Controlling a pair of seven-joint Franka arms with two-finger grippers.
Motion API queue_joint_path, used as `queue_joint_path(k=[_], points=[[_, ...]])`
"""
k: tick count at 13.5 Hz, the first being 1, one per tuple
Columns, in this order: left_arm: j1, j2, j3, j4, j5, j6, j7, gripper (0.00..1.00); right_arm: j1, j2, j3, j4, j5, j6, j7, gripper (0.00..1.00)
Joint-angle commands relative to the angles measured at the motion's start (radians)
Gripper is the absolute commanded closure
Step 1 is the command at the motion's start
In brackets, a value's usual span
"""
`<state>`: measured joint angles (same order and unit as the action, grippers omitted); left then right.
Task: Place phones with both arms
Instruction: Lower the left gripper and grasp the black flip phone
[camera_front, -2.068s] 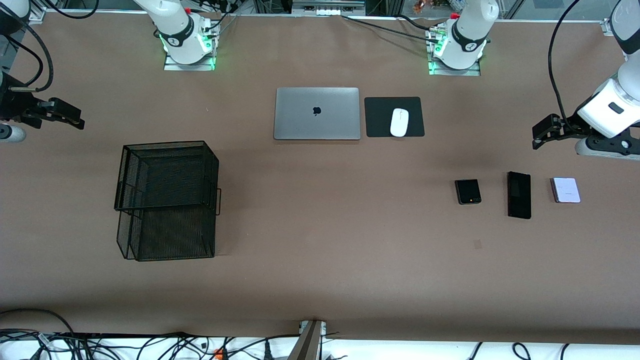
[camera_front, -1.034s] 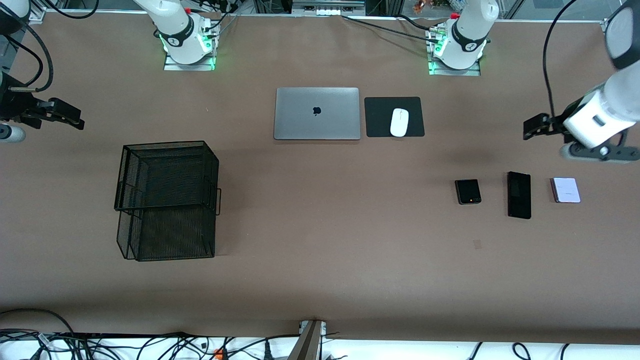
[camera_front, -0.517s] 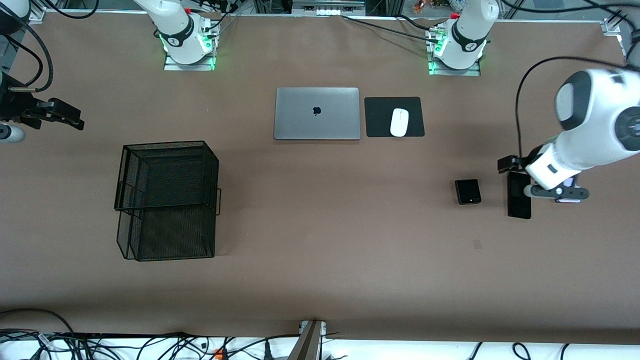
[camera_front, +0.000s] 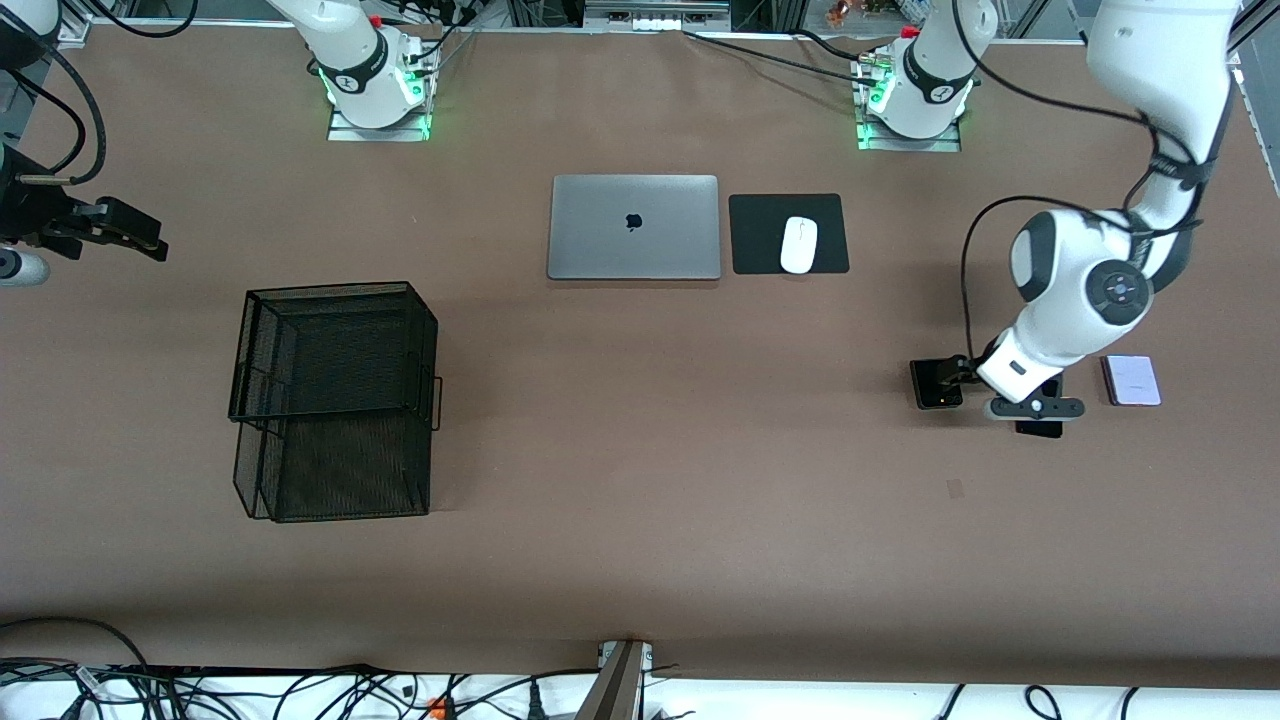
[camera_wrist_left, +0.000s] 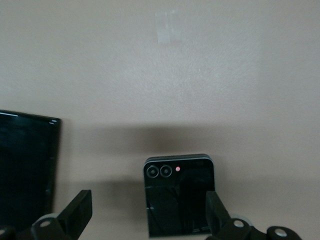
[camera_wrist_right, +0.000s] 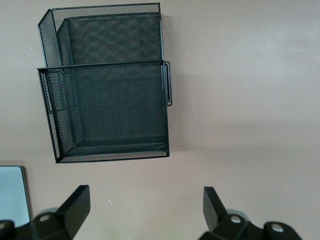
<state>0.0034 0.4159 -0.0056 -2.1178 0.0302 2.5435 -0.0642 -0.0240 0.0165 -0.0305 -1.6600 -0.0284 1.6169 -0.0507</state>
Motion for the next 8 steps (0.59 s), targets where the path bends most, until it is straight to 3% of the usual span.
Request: queue_joint_path(k=[1,8], points=[[0.004,0.015,-0.027,-0.007,-0.044,0.024,-0.057,0.0,-0.013,-0.009,0.009,-0.001,0.002,0.004,-0.009,0.0],[0.003,0.079,-0.048,-0.007,-0.069,0.026,-0.042,0.0,-0.013,-0.009,0.009,-0.001,0.004,0.001,-0.009,0.0]])
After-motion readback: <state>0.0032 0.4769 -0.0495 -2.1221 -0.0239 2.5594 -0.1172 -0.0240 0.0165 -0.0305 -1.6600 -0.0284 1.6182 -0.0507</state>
